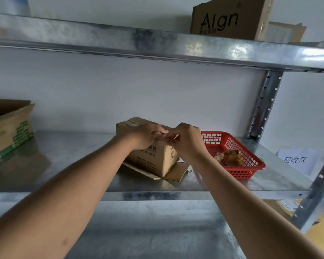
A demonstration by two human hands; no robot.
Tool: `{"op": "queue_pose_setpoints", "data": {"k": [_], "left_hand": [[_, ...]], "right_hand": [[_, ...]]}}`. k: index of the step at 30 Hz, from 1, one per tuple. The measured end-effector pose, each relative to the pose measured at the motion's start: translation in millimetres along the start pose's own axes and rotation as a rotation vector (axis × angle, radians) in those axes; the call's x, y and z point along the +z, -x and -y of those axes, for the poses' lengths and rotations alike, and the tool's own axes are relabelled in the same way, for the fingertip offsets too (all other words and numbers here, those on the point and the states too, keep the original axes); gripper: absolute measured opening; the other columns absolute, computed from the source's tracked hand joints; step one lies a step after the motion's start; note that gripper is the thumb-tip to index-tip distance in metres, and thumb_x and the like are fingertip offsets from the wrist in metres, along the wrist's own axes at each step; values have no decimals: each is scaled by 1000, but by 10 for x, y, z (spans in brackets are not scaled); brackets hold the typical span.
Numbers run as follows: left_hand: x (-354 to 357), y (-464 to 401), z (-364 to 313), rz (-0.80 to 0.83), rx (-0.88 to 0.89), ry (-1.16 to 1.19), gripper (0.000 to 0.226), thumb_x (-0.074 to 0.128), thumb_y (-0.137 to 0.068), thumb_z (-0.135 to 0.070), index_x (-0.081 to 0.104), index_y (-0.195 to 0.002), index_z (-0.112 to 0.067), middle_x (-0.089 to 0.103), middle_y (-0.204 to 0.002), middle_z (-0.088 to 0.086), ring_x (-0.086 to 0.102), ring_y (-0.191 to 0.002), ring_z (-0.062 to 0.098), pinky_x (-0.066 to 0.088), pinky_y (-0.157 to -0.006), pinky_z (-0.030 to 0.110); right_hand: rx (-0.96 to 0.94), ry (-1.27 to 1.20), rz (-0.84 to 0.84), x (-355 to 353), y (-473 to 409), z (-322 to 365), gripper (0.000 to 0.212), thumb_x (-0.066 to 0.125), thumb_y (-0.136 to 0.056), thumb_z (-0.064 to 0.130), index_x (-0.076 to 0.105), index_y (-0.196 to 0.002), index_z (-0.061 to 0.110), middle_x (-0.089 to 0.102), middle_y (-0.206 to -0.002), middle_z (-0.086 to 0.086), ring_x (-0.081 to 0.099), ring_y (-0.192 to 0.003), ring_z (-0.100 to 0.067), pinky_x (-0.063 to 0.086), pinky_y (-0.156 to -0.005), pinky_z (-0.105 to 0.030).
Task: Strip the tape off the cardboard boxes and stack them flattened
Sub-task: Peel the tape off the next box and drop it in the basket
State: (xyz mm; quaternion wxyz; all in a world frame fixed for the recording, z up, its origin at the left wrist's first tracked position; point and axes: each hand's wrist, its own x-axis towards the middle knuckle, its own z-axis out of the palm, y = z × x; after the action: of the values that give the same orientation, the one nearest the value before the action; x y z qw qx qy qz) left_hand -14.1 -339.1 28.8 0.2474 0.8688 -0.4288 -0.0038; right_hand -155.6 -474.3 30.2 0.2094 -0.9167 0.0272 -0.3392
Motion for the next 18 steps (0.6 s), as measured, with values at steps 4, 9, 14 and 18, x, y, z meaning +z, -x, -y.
{"op": "queue_pose_setpoints", "data": {"k": [4,9,14,18], "left_hand": [[-1,-6,15,-14,-8,-6,51,27,-109,-14,55,-145,-38,40,-163,-6,46,-138,16,34,-98,28],[-32,-14,16,-22,60,30,50,30,-109,-13,61,-140,-37,47,-158,-6,39,-147,17,27,-100,26],[10,-27,61,-13,28,-13,49,26,-111,-18,54,-145,-38,41,-162,-4,37,-149,20,33,-106,34],[0,-29,25,-5,-3,59,40,30,-111,-36,57,-138,-49,47,-156,-12,42,-142,19,35,-97,36]], "right_hand": [[-77,-2,-46,18,61,31,4,83,-86,20,83,-90,21,71,-89,5,64,-76,-13,48,-66,-20],[54,-236,-22,56,152,-62,17,74,-91,14,67,-79,23,70,-85,8,70,-77,-9,48,-64,-16],[172,-684,-101,-98,113,-90,7,67,-99,13,67,-93,9,77,-85,-6,77,-80,-19,63,-74,-31],[323,-736,-204,-259,55,-210,31,78,-89,8,63,-113,20,78,-87,-5,77,-74,-19,63,-66,-29]]}}
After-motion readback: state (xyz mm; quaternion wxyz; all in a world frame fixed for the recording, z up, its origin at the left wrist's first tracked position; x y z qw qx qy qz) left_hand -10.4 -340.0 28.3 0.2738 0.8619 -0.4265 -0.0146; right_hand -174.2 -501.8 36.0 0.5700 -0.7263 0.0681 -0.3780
